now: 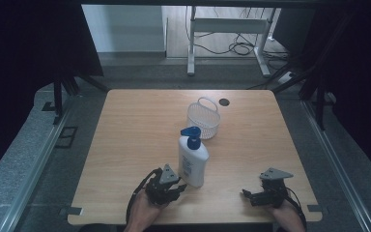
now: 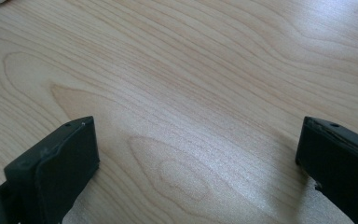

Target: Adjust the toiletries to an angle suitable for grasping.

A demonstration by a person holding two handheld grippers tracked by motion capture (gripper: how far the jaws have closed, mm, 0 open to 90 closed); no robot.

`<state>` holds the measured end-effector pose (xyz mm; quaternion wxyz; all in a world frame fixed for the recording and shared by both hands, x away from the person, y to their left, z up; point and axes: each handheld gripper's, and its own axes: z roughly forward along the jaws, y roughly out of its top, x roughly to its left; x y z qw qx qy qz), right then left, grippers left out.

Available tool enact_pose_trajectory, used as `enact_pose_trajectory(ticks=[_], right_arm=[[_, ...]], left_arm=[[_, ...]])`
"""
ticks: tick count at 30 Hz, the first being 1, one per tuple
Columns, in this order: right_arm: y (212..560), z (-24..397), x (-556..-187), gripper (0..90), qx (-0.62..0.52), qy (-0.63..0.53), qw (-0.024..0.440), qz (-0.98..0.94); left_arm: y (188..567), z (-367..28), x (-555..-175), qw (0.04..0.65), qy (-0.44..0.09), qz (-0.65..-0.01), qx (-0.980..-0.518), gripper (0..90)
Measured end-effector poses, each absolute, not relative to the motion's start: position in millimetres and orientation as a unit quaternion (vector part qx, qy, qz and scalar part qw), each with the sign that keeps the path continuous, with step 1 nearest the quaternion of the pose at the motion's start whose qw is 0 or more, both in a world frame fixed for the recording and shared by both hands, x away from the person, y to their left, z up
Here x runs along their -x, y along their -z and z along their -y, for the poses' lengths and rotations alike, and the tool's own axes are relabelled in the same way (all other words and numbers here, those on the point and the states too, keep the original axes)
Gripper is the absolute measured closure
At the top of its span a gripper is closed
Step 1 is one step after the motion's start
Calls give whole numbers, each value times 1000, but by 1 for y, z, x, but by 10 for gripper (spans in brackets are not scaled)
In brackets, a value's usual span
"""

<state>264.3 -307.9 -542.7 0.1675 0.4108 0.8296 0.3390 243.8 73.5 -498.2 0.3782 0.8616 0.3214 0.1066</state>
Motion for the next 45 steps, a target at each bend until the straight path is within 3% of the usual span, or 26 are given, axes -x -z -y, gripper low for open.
enact_pose_trajectory(ticks=[20, 27, 45], right_arm=[[543, 308, -264, 0, -411, -339, 167, -830], [543, 308, -264, 0, -411, -339, 167, -830], [543, 308, -264, 0, -411, -339, 167, -829]], left_arm=[[502, -98, -232, 371, -135, -342, -853, 230], [509, -106, -235, 370, -143, -358, -845, 136], [539, -121, -246, 334, -134, -388, -848, 110]])
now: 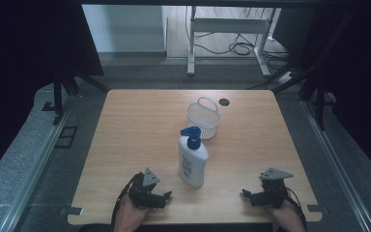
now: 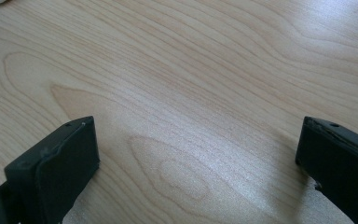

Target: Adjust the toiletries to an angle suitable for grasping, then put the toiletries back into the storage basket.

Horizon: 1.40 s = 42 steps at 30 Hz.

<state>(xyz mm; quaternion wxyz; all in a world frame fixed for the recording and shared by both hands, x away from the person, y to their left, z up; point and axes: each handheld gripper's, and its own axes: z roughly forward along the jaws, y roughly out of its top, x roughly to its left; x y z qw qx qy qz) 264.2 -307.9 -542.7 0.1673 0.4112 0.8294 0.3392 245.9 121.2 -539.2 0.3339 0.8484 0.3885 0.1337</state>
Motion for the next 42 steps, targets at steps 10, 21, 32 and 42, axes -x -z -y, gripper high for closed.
enact_pose_trajectory(ticks=[10, 21, 32, 42], right_arm=[[543, 308, -264, 0, -411, -340, 167, -829], [543, 309, -264, 0, -409, -341, 165, -830], [535, 307, -260, 0, -393, -350, 177, -832], [525, 298, -255, 0, -362, -372, 173, -837]], left_arm=[[544, -125, -246, 344, -139, -383, -846, 109], [544, -127, -247, 347, -136, -379, -847, 110], [544, -127, -247, 344, -136, -376, -849, 110], [544, -128, -247, 344, -135, -373, -851, 111]])
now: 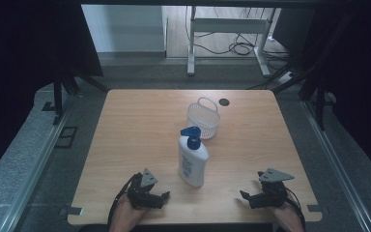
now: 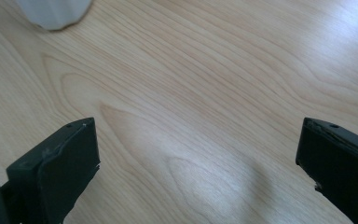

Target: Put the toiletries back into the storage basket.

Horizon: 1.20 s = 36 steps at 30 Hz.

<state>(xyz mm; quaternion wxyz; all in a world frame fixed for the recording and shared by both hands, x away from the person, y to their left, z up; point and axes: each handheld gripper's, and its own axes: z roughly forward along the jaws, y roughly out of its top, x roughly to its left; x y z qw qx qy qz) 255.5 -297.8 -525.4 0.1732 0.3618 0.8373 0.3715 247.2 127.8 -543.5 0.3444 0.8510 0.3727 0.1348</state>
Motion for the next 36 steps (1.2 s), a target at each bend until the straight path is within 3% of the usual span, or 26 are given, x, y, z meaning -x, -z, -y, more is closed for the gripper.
enact_pose_trajectory(ticks=[36], right_arm=[[483, 233, -268, 0, -305, -446, 108, -834]], left_arm=[[544, -128, -247, 344, -135, -373, -851, 112]])
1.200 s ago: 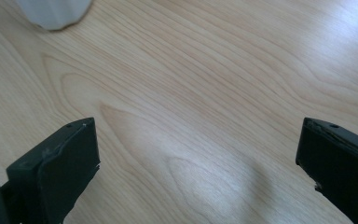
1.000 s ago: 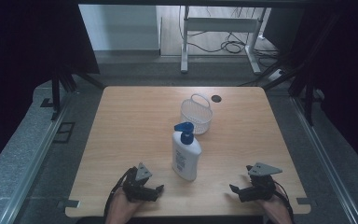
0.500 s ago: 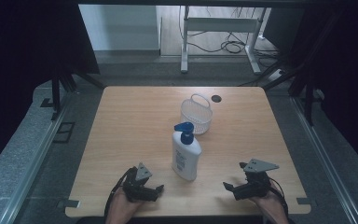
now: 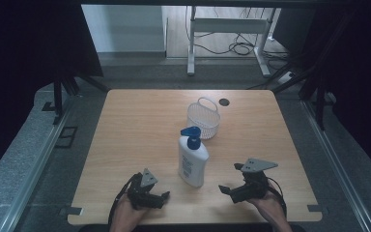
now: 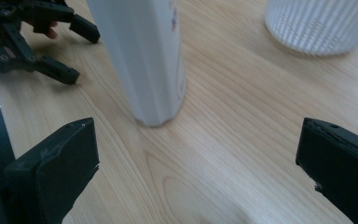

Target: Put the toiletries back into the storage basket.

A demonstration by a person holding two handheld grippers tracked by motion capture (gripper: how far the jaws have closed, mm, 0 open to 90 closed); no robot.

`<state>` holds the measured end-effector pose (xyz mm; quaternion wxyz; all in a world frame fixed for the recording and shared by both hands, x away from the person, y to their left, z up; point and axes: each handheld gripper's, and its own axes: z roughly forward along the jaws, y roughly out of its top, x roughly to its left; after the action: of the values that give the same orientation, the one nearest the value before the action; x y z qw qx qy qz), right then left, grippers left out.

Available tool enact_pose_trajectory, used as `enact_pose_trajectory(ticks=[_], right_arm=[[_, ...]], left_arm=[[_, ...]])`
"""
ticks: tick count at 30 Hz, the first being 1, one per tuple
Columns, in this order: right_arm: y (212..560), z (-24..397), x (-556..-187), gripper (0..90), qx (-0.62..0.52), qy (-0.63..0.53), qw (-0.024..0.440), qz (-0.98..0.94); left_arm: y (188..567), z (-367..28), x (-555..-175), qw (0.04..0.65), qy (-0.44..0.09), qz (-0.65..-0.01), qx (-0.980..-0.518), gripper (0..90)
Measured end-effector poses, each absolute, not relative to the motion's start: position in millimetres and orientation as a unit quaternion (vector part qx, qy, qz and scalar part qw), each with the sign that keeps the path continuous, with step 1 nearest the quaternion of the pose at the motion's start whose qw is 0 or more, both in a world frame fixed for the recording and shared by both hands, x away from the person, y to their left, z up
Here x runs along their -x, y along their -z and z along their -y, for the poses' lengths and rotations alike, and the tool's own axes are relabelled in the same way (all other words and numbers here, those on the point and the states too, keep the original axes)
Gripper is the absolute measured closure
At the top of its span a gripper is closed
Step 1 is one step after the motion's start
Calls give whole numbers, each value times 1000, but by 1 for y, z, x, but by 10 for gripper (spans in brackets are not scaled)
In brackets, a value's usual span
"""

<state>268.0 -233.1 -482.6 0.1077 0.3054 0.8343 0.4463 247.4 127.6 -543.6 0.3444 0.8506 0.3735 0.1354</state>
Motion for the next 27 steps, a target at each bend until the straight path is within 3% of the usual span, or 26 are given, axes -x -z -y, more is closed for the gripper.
enact_pose_trajectory(ticks=[19, 27], right_arm=[[458, 183, -285, 0, -278, -454, 83, -842], [447, 164, -293, 43, -277, -464, 81, -837]], left_arm=[[544, -127, -247, 344, -136, -376, -850, 112], [544, -127, -247, 344, -136, -376, -850, 112]])
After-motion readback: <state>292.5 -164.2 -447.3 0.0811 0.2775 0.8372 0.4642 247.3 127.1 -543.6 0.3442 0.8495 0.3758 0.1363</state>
